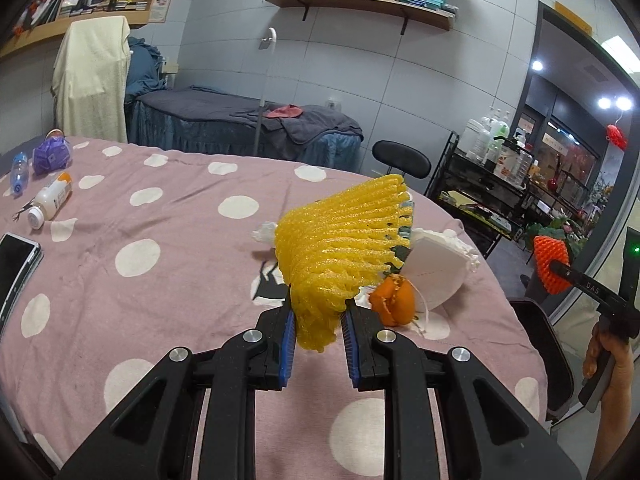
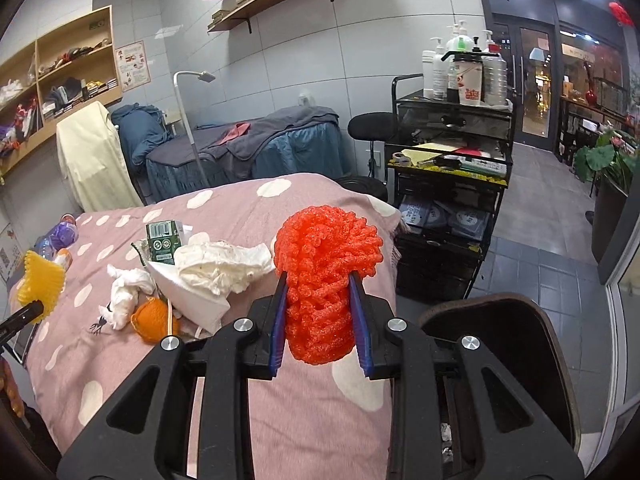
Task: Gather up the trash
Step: 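Carry the orange net into the bin and open the right tool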
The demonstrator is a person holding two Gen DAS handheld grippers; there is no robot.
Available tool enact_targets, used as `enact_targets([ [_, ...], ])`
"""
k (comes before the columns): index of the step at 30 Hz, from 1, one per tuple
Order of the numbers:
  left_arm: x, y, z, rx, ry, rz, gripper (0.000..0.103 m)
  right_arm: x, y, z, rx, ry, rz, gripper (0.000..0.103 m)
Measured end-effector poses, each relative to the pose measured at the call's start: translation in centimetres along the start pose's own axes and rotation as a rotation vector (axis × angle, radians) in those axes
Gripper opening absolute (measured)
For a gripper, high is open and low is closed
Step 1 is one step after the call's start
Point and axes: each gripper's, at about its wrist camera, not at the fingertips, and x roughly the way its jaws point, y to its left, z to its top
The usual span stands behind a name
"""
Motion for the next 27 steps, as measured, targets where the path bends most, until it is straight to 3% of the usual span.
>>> enact_targets([
  [13, 0.7, -7.9, -1.1, 0.084, 0.012, -0.177, 0.020, -3.9, -2.8, -3.5, 0.065, -0.010, -0.048, 0.029],
  [27, 3.4, -14.0, -2.3, 0.141, 0.077, -0.312, 0.020, -4.4, -6.4, -6.5, 0.159, 0.036, -0.111, 0.029],
])
